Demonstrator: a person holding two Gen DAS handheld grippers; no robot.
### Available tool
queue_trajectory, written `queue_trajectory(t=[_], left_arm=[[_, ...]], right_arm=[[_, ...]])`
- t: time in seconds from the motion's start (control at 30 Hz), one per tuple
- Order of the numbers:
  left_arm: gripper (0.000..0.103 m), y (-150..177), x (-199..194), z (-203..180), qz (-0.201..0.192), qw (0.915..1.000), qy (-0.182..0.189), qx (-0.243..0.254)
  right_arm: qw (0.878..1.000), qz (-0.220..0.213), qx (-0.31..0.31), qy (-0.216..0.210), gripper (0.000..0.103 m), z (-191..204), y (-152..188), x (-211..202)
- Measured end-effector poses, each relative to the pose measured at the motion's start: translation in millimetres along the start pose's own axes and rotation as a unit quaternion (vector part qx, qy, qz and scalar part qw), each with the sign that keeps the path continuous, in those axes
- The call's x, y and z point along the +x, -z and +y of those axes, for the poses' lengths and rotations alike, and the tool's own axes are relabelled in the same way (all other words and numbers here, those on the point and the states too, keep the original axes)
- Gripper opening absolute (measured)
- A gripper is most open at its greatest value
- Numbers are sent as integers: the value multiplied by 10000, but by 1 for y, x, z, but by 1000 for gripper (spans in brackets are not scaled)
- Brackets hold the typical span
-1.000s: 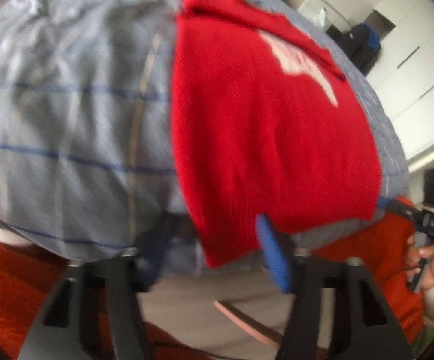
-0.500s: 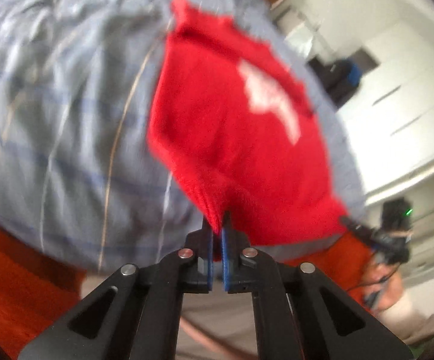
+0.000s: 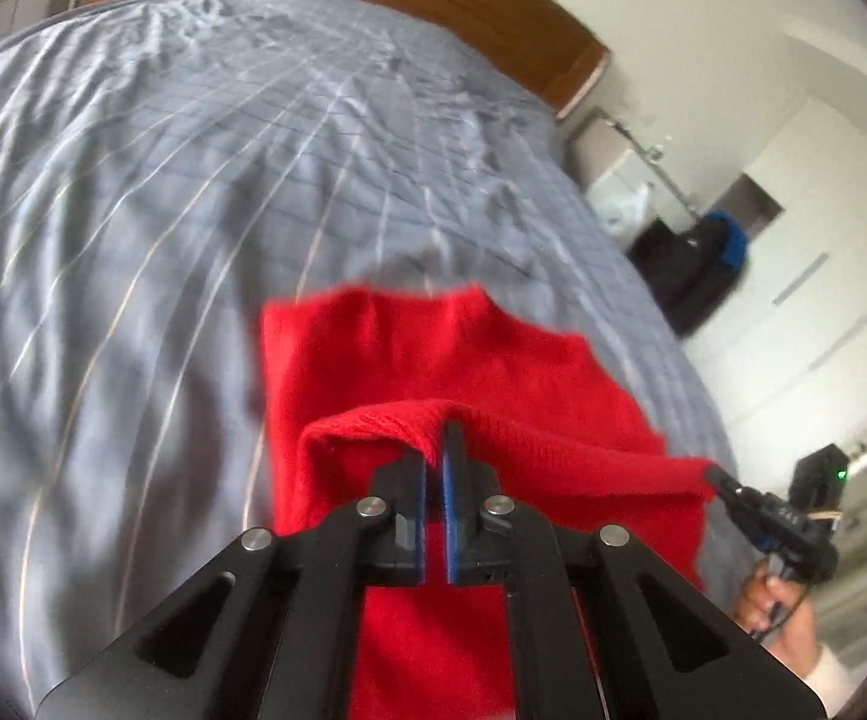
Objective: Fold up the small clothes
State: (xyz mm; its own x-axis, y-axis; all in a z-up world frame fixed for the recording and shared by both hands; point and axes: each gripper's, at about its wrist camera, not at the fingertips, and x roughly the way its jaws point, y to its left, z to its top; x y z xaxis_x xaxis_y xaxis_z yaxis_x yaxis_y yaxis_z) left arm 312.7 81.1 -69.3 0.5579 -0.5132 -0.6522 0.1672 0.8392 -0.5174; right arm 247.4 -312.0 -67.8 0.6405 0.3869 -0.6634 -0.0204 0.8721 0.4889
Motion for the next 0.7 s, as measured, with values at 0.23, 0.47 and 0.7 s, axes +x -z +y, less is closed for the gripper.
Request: queue_trajectory(t=[0.23, 0.47, 0.7], left_arm=[[76, -53, 68, 18, 101, 9962, -847, -202], [84, -55, 27, 25, -346, 9964, -724, -283], [91, 20, -11, -5, -75, 9937, -918, 636]], right_arm=[[9992, 57, 406, 31, 7, -29, -68, 79], [9971, -532, 542, 68, 50, -40, -74, 59], [9914, 666, -745, -851, 61, 21, -11, 29]])
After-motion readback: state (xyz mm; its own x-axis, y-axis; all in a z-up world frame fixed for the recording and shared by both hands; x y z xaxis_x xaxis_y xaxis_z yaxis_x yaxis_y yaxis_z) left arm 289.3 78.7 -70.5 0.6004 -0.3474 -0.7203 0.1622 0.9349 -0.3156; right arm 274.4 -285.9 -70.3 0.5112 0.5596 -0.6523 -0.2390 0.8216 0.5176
